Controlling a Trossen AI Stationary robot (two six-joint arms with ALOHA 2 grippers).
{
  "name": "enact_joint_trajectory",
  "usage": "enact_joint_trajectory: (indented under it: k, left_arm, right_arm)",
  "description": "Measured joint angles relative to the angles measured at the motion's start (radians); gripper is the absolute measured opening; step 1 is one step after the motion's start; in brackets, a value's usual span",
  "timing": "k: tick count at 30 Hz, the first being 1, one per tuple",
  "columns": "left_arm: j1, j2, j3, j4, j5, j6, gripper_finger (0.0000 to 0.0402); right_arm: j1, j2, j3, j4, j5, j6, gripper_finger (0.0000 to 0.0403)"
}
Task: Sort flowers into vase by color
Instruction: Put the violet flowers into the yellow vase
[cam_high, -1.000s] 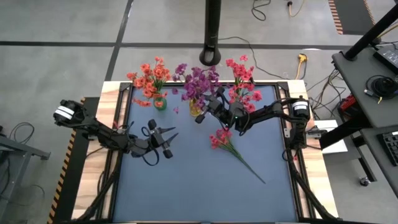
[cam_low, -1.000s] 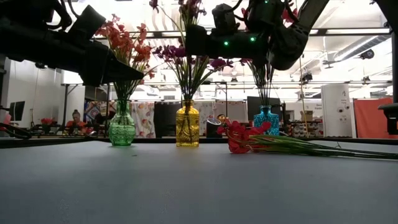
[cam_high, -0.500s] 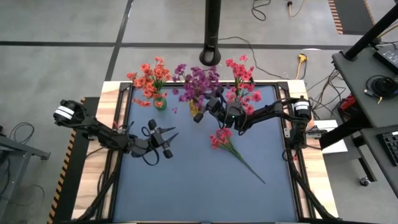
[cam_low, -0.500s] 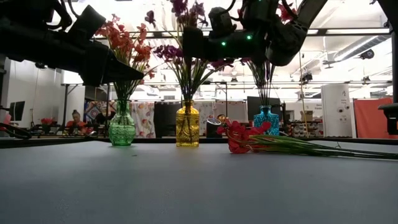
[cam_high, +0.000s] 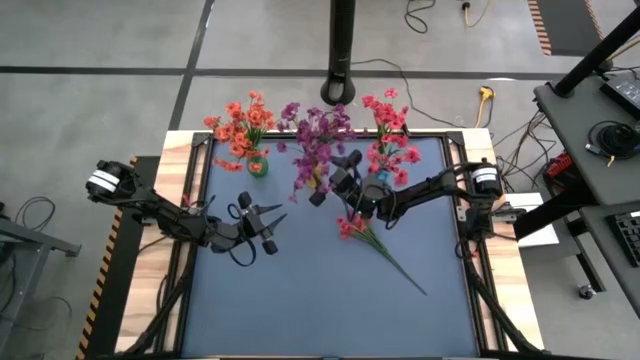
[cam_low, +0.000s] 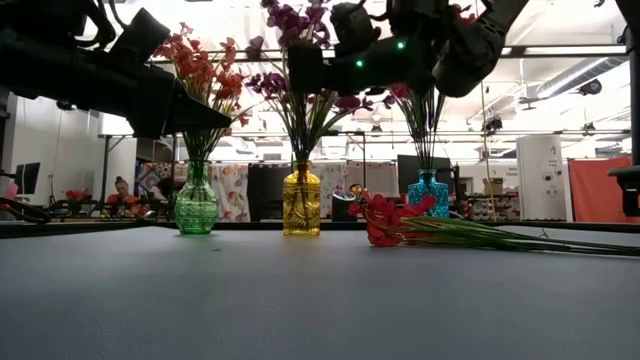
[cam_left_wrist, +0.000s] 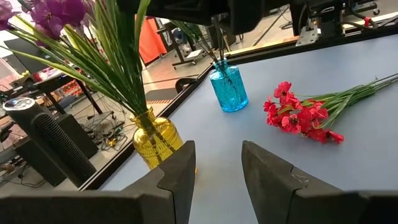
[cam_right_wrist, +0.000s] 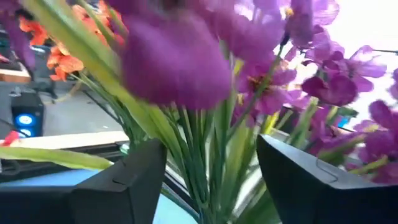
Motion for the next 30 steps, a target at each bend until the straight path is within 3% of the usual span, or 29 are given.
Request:
enact_joint_trajectory:
  k: [5, 14, 18, 26, 30]
  left_arm:
    - [0.000, 0.000, 0.000, 0.001, 0.000, -0.003, 0.0115]
    - [0.000, 0.000, 0.000, 0.005, 0.000, -0.008, 0.0115]
    - [0.000, 0.000, 0.000, 0.006, 0.001, -0.012, 0.0115]
    - [0.000, 0.000, 0.000, 0.006, 0.009, -0.022, 0.0115]
    - [0.000, 0.000, 0.000, 0.006, 0.009, -0.022, 0.0115]
  right_arm:
    - [0.038, 0.000, 0.000, 0.000, 0.115, -0.051, 0.0271]
    - [0.101, 0.000, 0.001, 0.000, 0.167, -0.145, 0.0301]
    - [0.106, -0.002, 0.040, -0.067, 0.171, -0.131, 0.0290]
    - [0.071, -0.011, 0.223, -0.562, 0.165, 0.094, 0.0236]
    - [0.064, -0.011, 0.241, -0.591, 0.167, 0.125, 0.0204]
